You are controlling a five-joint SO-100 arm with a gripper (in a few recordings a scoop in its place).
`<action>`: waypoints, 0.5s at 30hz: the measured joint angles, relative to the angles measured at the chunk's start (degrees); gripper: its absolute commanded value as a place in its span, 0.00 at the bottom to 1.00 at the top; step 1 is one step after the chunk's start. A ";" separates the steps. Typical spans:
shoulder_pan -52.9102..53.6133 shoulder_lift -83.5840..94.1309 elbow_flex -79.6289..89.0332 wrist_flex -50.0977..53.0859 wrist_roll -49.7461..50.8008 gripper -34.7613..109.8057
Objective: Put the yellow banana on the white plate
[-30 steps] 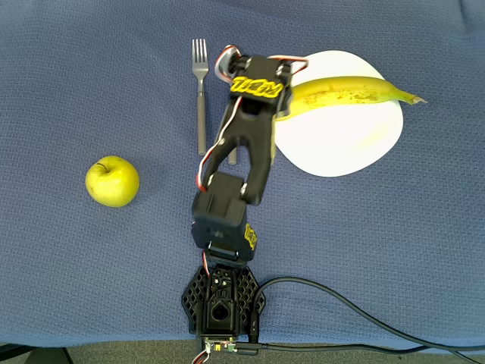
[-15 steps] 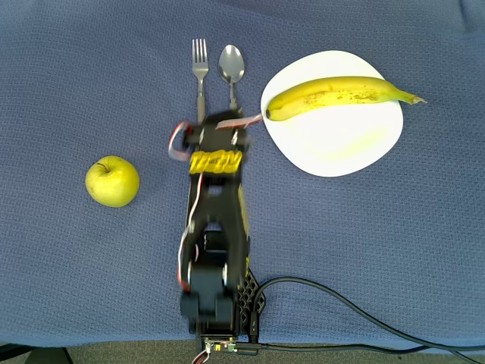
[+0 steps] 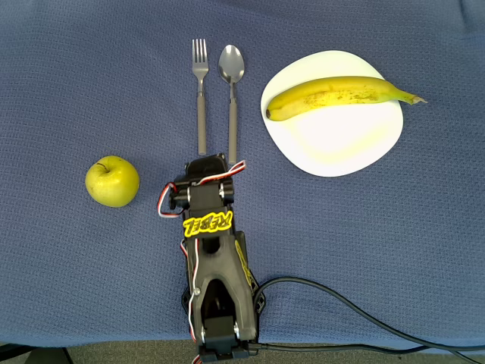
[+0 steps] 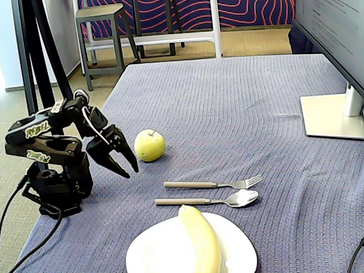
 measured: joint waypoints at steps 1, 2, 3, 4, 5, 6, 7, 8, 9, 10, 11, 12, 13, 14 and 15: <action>0.18 1.41 1.14 0.18 0.09 0.24; 0.44 2.46 2.20 0.18 0.09 0.24; 0.44 3.60 3.25 0.18 0.09 0.24; 0.53 4.22 4.13 0.09 0.09 0.24; 0.79 4.75 5.10 -0.18 0.09 0.24; 1.05 4.66 5.80 -0.44 0.09 0.24; 1.23 4.75 6.68 -0.62 0.09 0.24; 1.32 4.92 6.94 -0.70 0.09 0.24; 1.32 5.80 7.21 -0.70 0.09 0.24; 1.32 6.24 7.38 -0.97 0.09 0.24; 1.41 6.33 7.65 -1.32 0.09 0.24; 1.93 6.24 7.91 -1.49 0.09 0.24; 2.64 5.71 7.91 -1.76 0.09 0.25; 3.16 5.71 7.91 -1.93 0.09 0.25; 3.60 5.62 7.91 -2.11 0.09 0.25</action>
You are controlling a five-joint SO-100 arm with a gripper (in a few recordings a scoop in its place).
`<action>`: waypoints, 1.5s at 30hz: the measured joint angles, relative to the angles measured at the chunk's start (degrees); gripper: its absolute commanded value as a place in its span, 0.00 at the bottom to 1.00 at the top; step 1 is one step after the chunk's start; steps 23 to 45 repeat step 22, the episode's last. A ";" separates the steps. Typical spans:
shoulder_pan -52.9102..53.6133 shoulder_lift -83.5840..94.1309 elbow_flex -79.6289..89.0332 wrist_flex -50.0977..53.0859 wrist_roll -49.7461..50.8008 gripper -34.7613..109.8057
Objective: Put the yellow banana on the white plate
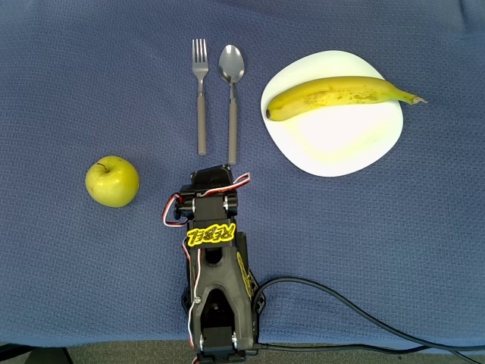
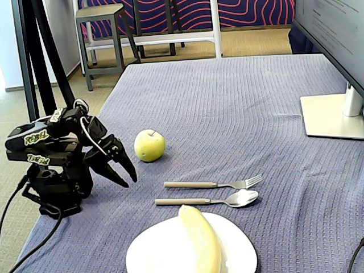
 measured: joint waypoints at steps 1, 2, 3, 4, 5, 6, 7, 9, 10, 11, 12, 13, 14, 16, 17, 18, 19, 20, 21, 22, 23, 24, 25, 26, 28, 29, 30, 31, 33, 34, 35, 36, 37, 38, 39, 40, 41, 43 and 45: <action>0.44 0.53 0.35 -0.18 -0.18 0.24; 1.14 0.88 0.62 -0.18 -0.44 0.24; 1.85 0.88 0.70 -0.18 -0.44 0.24; 2.37 0.79 0.79 -0.18 -0.88 0.24; 2.46 0.79 0.88 -0.18 -1.14 0.24; 2.46 0.79 0.88 -0.18 -1.32 0.24; 2.29 0.88 0.88 -0.18 -1.49 0.24; 2.37 0.79 1.05 -0.18 -1.67 0.24; 2.64 0.70 1.05 -0.18 -1.67 0.24; 2.81 0.79 1.05 -0.18 -1.67 0.24; 2.90 0.88 1.05 -0.18 -1.67 0.24; 2.90 0.79 1.05 -0.18 -1.76 0.24; 2.90 0.79 1.05 -0.18 -1.93 0.24; 2.81 0.79 1.05 -0.18 -2.20 0.24; 2.81 0.79 1.05 -0.18 -2.20 0.24; 2.81 0.79 1.05 -0.18 -2.20 0.24; 2.81 0.79 1.05 -0.18 -2.20 0.24; 2.81 0.79 1.05 -0.18 -2.20 0.24; 2.81 0.79 1.05 -0.18 -2.20 0.24; 2.72 0.79 1.05 -0.18 -2.20 0.24; 2.72 0.79 1.05 -0.18 -2.20 0.24; 2.72 0.79 1.05 -0.18 -2.20 0.24; 2.72 0.79 1.05 -0.18 -2.20 0.24; 2.72 0.79 1.05 -0.18 -2.20 0.24; 2.72 0.79 1.05 -0.18 -2.20 0.24; 2.72 0.79 1.05 -0.18 -2.20 0.24; 2.72 0.79 1.05 -0.18 -2.20 0.24; 2.72 0.79 1.05 -0.18 -2.20 0.24; 2.72 0.79 1.05 -0.18 -2.20 0.24; 2.72 0.79 1.05 -0.18 -2.20 0.24; 2.72 0.79 1.05 -0.18 -2.20 0.24; 2.72 0.79 1.05 -0.18 -2.20 0.24; 2.72 0.79 1.05 -0.18 -2.20 0.24; 2.72 0.79 1.05 -0.18 -2.20 0.24; 2.72 0.79 1.05 -0.18 -2.20 0.24; 2.72 0.79 1.05 -0.18 -2.20 0.24; 2.72 0.79 1.05 -0.18 -2.20 0.24; 2.72 0.79 1.05 -0.18 -2.20 0.24; 2.72 0.79 1.05 -0.18 -2.20 0.24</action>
